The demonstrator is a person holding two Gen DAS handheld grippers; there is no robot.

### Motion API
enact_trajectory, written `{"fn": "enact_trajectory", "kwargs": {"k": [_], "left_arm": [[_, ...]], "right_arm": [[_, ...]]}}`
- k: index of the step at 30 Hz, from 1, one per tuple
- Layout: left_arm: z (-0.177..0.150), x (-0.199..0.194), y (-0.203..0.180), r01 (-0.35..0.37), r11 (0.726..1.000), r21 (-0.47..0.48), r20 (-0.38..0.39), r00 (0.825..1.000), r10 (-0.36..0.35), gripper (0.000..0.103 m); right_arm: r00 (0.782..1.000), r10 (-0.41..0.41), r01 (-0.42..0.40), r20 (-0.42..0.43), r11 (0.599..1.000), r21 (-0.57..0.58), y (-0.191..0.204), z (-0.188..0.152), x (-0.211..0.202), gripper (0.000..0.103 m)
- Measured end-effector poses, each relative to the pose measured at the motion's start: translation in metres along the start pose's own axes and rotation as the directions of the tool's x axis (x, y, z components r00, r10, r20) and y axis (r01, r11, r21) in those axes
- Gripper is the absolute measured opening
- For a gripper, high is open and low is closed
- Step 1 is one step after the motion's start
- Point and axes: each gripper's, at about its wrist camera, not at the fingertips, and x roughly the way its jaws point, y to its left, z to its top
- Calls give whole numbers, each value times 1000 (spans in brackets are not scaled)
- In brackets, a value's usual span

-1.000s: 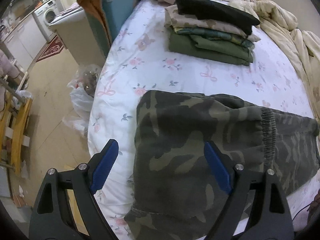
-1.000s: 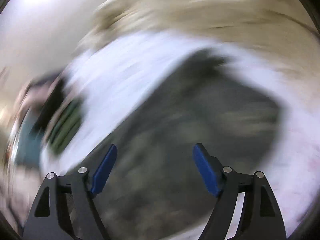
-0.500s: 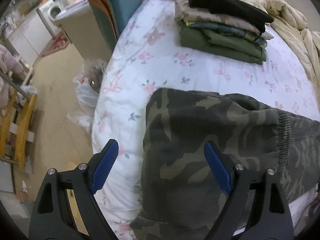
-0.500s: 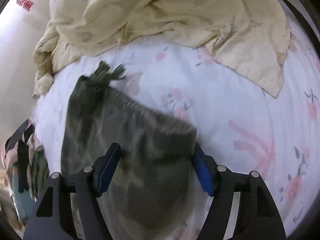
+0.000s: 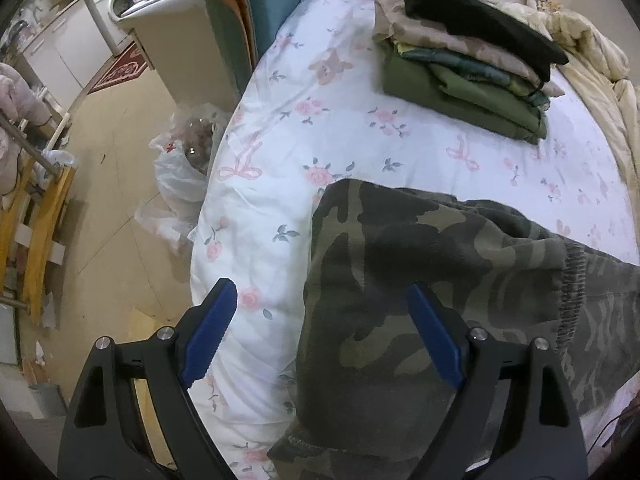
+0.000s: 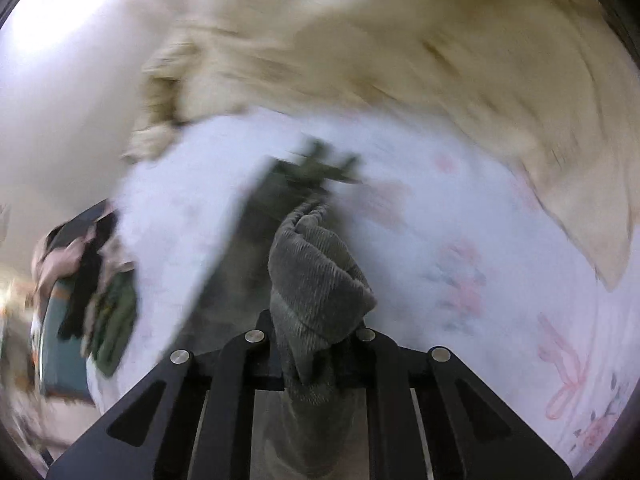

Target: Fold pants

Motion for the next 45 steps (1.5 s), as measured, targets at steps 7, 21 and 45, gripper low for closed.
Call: {"fn": "enact_trajectory", "kwargs": {"k": [7, 21, 45], "left_arm": [[-4, -8, 4, 7, 1000, 14, 12, 1000, -7, 85], [-8, -19, -10, 31, 998, 57, 34, 999, -33, 85], [-13, -13, -19, -19, 994, 104, 48, 999, 14, 85]], "right_arm": [[978, 197, -208, -75, 847, -490, 140, -60, -32, 13], [914, -30, -339, -405, 490, -803, 208, -249, 23, 51], [885, -42, -187, -464, 880, -436, 220, -165, 134, 9]]}}
